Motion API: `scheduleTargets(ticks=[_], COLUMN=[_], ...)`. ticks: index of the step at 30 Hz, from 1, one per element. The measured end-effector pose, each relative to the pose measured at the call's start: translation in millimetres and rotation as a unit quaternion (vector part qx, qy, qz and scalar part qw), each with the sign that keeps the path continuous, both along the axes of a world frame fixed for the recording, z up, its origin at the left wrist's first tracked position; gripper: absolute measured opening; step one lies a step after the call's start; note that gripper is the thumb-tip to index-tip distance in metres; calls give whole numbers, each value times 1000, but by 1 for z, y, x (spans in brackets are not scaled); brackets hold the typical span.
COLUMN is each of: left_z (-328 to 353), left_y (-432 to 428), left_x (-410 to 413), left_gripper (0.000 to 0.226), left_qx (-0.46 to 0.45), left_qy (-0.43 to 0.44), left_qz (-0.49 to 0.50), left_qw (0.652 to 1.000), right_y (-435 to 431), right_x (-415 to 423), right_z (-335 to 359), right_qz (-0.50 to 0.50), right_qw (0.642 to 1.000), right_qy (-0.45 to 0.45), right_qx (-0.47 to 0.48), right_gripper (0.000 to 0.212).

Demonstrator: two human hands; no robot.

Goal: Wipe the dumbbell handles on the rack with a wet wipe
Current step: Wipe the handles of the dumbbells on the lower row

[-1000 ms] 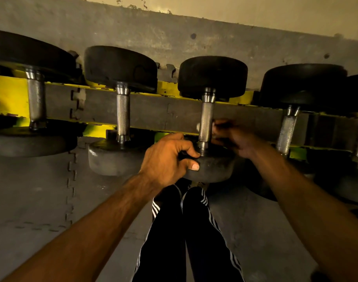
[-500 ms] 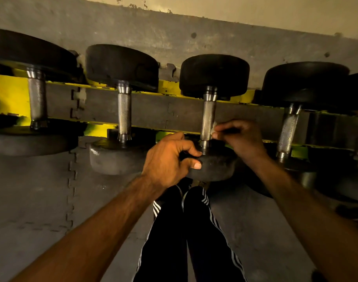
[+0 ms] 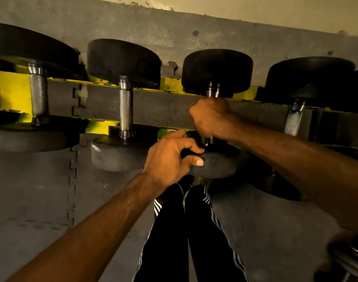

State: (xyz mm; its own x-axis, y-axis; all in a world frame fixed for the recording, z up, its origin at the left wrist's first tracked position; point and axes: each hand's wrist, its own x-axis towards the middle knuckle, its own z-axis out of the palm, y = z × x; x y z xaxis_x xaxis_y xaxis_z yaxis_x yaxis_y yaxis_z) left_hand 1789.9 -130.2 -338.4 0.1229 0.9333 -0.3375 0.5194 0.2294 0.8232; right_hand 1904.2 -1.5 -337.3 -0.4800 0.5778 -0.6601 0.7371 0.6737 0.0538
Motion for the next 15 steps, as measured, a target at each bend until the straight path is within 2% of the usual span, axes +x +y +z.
scheduleTargets(ticks=[2,4,6,7,9,13,15], left_z=[1,2,2,2,1,-3,-4], left_y=[-1,-3,-4,-4,-3,-3,-4], left_x=[0,1,1,1,0,0,0], left_gripper=[24,22,22,23,23,27,32], left_qx=[6,8,9,10,12,14,18], left_qy=[4,-1,-5,-4,-4,-15,-17], left_qz=[5,13,16,15,12,4,8], left_qw=[1000,1000,1000,1000,1000,1000,1000], right_y=[1,10,19,19,9,-19,-11], right_x=[5,10,4,-1,-3,19,28], right_z=[6,5,5,6,6,14,7], right_qz=[28,-7,-53,-47,-24,24,-21], right_qw=[998,996,998,998,998,995,995], right_qy=[9,47,39,16,8,76,91], right_qx=[-56,-77,-14,32,58,-55,-30], right_gripper=[19,10,8,9,15,19,19])
